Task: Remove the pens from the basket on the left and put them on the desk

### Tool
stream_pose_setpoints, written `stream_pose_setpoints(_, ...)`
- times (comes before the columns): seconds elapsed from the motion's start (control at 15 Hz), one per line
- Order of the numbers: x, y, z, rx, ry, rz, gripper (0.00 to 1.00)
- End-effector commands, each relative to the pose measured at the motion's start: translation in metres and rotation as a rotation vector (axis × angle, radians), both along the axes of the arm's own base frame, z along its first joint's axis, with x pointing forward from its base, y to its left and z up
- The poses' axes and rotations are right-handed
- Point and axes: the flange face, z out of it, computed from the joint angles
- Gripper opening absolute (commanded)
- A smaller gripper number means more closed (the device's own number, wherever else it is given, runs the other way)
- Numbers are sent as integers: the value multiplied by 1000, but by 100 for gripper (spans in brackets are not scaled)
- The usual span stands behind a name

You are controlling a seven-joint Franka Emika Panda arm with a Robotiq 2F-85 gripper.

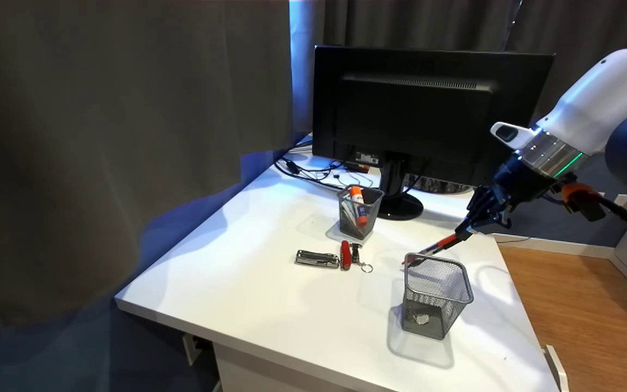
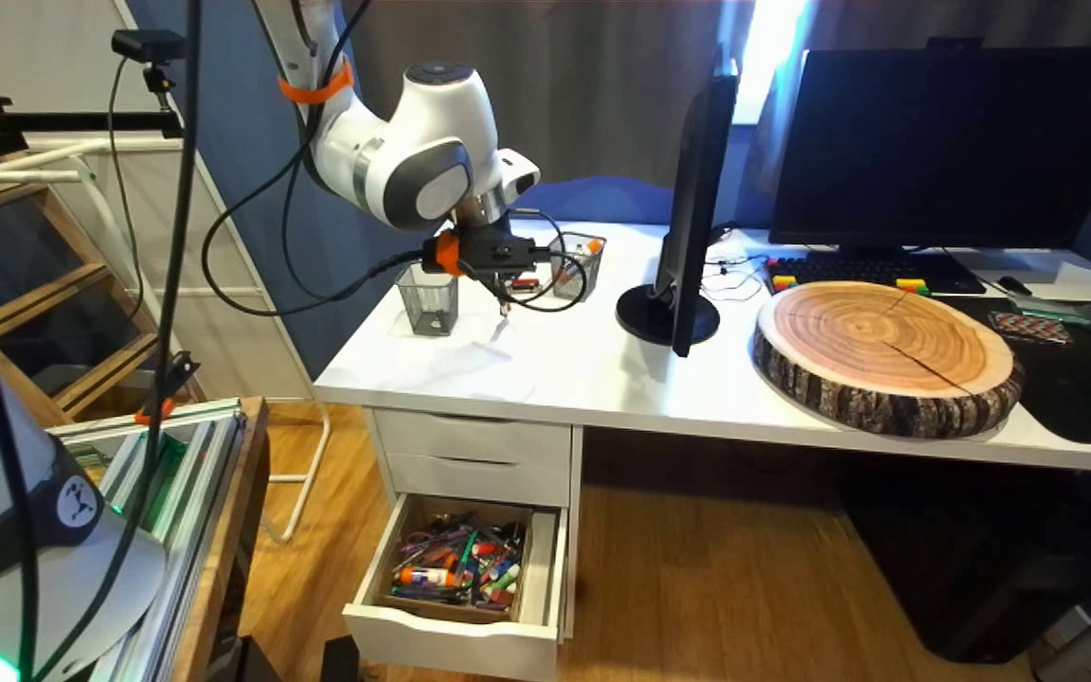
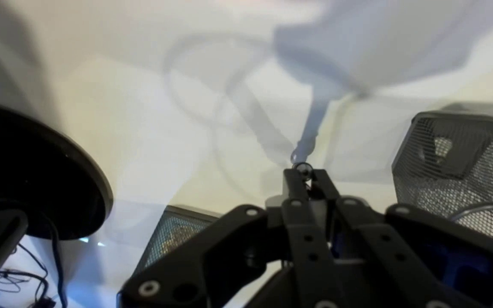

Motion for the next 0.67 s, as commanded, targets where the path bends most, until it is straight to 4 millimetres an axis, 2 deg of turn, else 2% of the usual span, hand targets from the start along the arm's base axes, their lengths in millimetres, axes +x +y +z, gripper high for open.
stream_pose_setpoints(0.0, 7, -8, -16, -13, 9, -55, 3)
stream_pose_setpoints(0.27, 11, -14, -29, -18, 32, -95, 3)
stream_pose_setpoints(0.4, 12, -15, -35, -42, 46, -102, 19)
stream_pose_setpoints(0.53, 12, -15, -40, -55, 55, -110, 30)
stream_pose_setpoints(0.6, 11, -15, -41, -63, 62, -112, 47)
